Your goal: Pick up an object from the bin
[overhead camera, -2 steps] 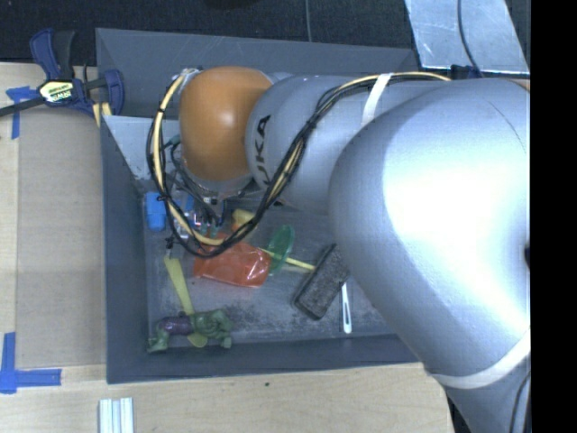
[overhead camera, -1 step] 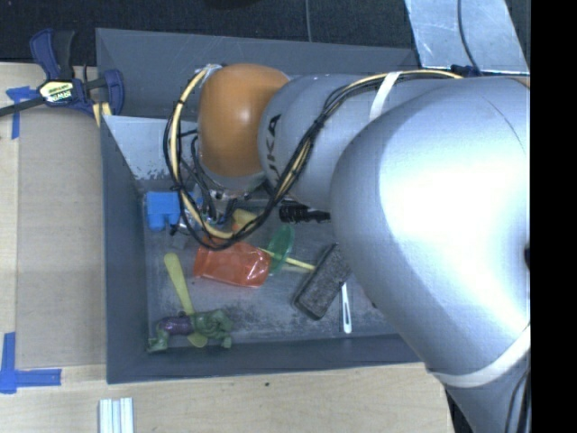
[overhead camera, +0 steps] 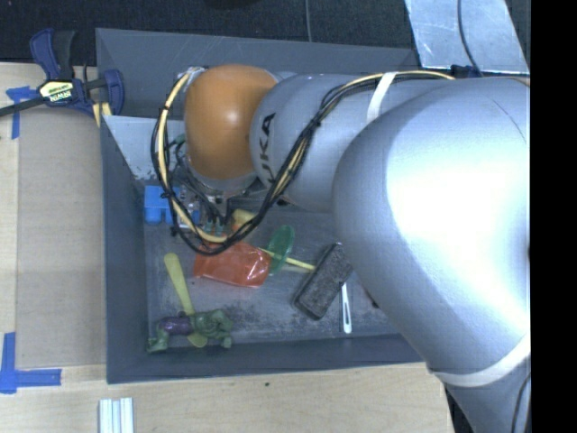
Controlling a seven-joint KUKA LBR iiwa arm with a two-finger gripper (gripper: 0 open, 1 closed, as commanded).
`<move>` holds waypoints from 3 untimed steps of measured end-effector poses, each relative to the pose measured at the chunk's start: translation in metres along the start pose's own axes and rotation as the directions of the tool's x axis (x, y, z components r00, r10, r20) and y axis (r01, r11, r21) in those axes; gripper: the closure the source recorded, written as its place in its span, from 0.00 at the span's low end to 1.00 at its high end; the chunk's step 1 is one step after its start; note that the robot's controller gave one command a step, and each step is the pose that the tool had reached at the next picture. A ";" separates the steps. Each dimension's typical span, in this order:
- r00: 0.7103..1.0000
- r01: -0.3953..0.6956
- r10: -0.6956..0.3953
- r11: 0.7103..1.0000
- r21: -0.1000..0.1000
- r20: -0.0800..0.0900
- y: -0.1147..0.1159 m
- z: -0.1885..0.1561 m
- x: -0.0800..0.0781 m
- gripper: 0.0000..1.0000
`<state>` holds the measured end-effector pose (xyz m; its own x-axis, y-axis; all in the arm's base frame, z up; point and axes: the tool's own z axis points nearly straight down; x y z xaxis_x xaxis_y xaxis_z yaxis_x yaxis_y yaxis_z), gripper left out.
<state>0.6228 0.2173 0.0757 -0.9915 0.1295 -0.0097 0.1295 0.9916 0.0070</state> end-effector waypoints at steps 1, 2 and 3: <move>1.000 0.000 0.000 1.000 0.000 0.000 0.000 0.000 0.000 1.00; 1.000 -0.001 0.001 1.000 0.003 -0.005 -0.002 -0.024 0.002 1.00; 1.000 -0.002 0.002 1.000 0.001 0.000 -0.001 -0.071 0.000 1.00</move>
Offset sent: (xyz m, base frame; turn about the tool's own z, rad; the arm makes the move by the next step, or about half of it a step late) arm 0.0000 -0.0001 0.0796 0.0002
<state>0.6221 0.2160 0.1464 -0.9913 0.1313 -0.0097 0.1313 0.9913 0.0065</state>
